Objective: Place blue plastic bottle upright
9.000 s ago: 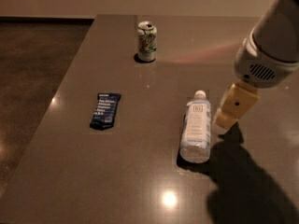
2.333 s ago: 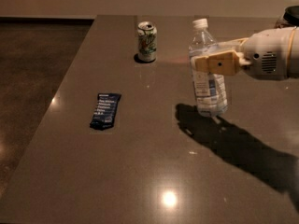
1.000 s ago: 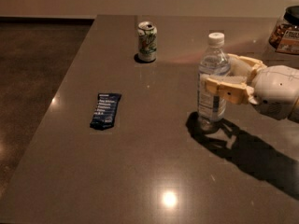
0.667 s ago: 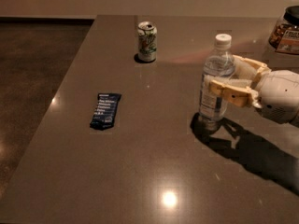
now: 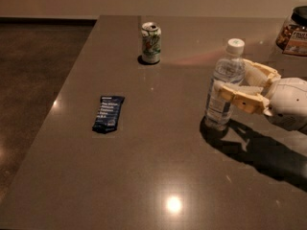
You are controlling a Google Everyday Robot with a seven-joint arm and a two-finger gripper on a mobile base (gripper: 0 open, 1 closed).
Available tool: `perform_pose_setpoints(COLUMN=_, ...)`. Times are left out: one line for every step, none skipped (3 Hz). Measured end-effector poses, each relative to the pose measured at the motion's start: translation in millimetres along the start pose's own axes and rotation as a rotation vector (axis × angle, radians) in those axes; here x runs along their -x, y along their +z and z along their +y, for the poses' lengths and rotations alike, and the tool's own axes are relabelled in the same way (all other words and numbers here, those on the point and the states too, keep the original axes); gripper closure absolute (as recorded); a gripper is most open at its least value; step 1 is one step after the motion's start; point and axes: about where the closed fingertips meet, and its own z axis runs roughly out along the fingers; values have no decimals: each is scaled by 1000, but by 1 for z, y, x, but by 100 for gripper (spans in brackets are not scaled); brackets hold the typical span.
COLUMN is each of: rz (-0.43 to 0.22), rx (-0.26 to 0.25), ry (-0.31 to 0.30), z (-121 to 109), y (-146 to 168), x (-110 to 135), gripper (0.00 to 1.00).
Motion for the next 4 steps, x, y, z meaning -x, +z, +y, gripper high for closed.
perform_pose_setpoints(rz=-16, rx=-11, ry=4, z=-2, y=-2, x=-5, gripper=85)
perform_pose_setpoints(rz=-35, rx=-12, ry=9, z=-3, y=-5, x=-9, gripper=61)
perform_pose_setpoints(rz=-38, rx=-10, ry=12, z=-5, y=-6, x=-12, gripper=38)
perform_pose_setpoints(rz=-29, rx=-15, ry=16, z=-6, y=-7, x=-17, gripper=7)
